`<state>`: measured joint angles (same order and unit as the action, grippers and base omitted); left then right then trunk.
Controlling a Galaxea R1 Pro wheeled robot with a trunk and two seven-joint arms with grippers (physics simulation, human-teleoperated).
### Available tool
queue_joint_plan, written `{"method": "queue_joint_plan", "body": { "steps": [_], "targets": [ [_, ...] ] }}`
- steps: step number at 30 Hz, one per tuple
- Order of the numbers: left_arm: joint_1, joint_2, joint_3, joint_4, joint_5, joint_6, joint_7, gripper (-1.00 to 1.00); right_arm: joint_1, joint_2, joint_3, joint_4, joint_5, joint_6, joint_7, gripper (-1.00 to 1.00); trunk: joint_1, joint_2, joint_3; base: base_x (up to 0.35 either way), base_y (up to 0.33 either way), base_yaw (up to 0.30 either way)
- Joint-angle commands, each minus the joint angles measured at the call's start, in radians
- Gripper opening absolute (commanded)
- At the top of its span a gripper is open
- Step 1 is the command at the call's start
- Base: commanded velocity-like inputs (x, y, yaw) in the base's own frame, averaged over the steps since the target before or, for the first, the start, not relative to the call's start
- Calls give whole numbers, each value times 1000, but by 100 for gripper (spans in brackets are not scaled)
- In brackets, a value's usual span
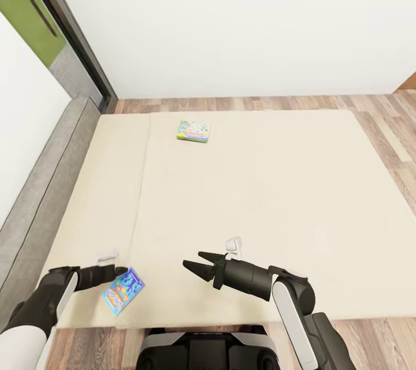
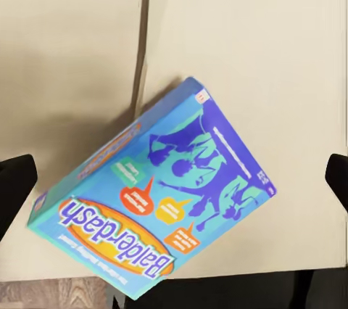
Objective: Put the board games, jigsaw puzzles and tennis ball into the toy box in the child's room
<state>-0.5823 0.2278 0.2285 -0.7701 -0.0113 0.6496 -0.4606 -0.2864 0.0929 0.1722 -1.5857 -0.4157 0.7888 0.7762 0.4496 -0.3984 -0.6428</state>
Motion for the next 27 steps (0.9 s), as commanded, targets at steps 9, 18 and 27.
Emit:
{"method": "queue_joint_plan", "body": {
  "steps": [9,18,27],
  "targets": [
    [-50,-2,3,50,-1,8,-9,100,0,3,1,0,-3,5,0,100,0,-2,-16,0,0,0],
    [-57,-1,-2,65,-2,-28,-7,100,0,0,1,0,-2,5,0,100,0,-2,-30,0,0,0],
    [-57,1,-4,67,-2,-43,-7,100,0,5,4,0,-2,4,0,100,0,-2,-45,0,0,0]
  ]
}}
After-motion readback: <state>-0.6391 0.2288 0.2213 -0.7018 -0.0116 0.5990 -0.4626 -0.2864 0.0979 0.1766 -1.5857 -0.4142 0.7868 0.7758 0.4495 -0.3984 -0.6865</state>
